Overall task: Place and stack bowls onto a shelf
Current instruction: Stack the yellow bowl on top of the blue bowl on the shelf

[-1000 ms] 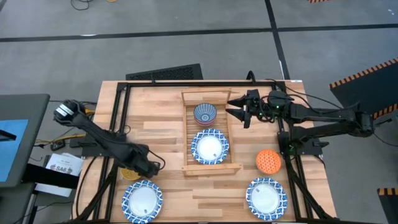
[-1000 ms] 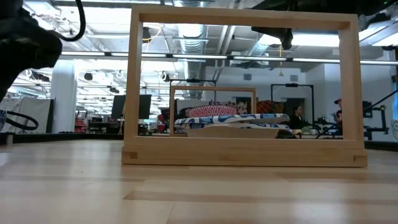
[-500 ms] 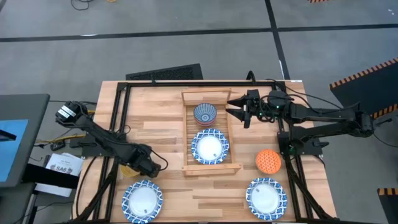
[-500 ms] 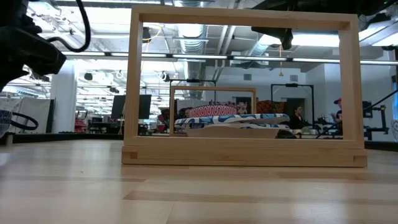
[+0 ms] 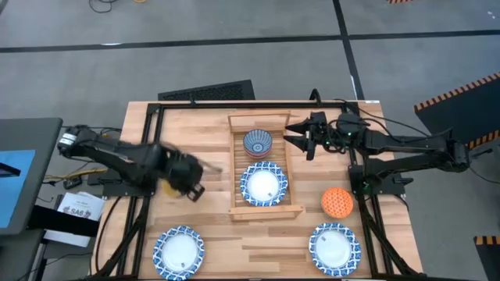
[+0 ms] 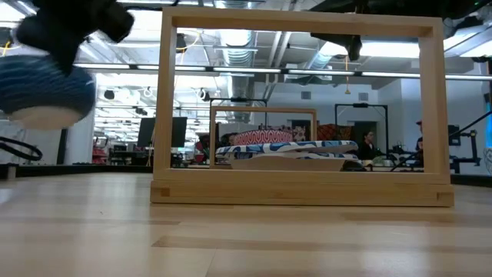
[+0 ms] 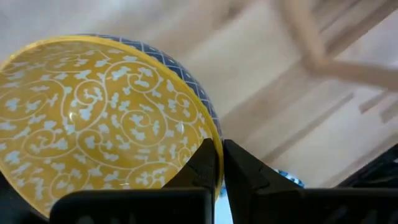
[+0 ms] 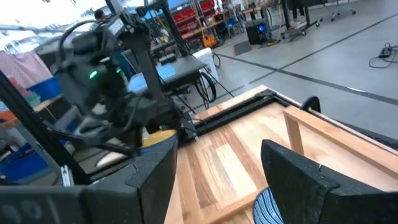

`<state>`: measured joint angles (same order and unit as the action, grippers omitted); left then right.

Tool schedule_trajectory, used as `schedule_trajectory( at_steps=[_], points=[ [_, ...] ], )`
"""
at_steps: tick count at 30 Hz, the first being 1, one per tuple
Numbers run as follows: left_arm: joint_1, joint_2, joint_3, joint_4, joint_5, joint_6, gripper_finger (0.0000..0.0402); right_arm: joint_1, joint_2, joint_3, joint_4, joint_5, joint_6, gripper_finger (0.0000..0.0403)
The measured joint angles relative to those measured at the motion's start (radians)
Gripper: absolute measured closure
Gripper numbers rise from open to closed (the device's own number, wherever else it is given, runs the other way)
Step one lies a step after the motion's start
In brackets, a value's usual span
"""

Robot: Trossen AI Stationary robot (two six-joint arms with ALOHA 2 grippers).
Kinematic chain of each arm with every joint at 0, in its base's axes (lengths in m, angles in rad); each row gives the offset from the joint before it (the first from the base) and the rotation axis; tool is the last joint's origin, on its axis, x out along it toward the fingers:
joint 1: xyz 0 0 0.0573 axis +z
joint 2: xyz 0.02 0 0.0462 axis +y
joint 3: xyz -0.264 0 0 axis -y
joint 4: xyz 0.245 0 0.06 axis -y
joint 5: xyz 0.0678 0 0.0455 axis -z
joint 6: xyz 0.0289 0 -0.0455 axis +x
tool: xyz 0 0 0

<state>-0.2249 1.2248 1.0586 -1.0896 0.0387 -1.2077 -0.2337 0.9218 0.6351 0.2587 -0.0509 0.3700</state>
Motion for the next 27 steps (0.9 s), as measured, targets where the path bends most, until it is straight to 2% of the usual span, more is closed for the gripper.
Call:
schedule_trajectory(
  at_steps=[4, 8, 11, 15, 21, 27],
  points=[
    [0.161, 0.039, 0.145, -0.138, -0.052, 0.301, 0.0401, 0.0, 0.0, 0.045, 0.014, 0.0, 0.022, 0.0143],
    [0.312, 0.138, 0.273, -0.123, -0.073, 0.598, 0.0401, 0.0, -0.001, 0.102, 0.013, 0.0, 0.014, 0.0143],
    [0.38, 0.241, 0.356, -0.056, -0.075, 0.789, 0.0401, 0.0, -0.001, 0.139, 0.012, 0.0, -0.028, 0.0143],
    [0.412, 0.387, 0.471, 0.015, -0.075, 0.994, 0.0401, 0.0, -0.001, 0.174, 0.011, 0.0, -0.086, 0.0143],
    [0.395, 0.579, 0.653, 0.043, -0.108, 1.247, 0.0401, 0.0, -0.001, 0.183, 0.005, 0.0, -0.109, 0.0143],
    [0.376, 0.678, 0.709, 0.085, -0.136, 1.46, 0.0401, 0.0, -0.001, 0.183, -0.002, 0.0, -0.109, 0.0143]
  ],
)
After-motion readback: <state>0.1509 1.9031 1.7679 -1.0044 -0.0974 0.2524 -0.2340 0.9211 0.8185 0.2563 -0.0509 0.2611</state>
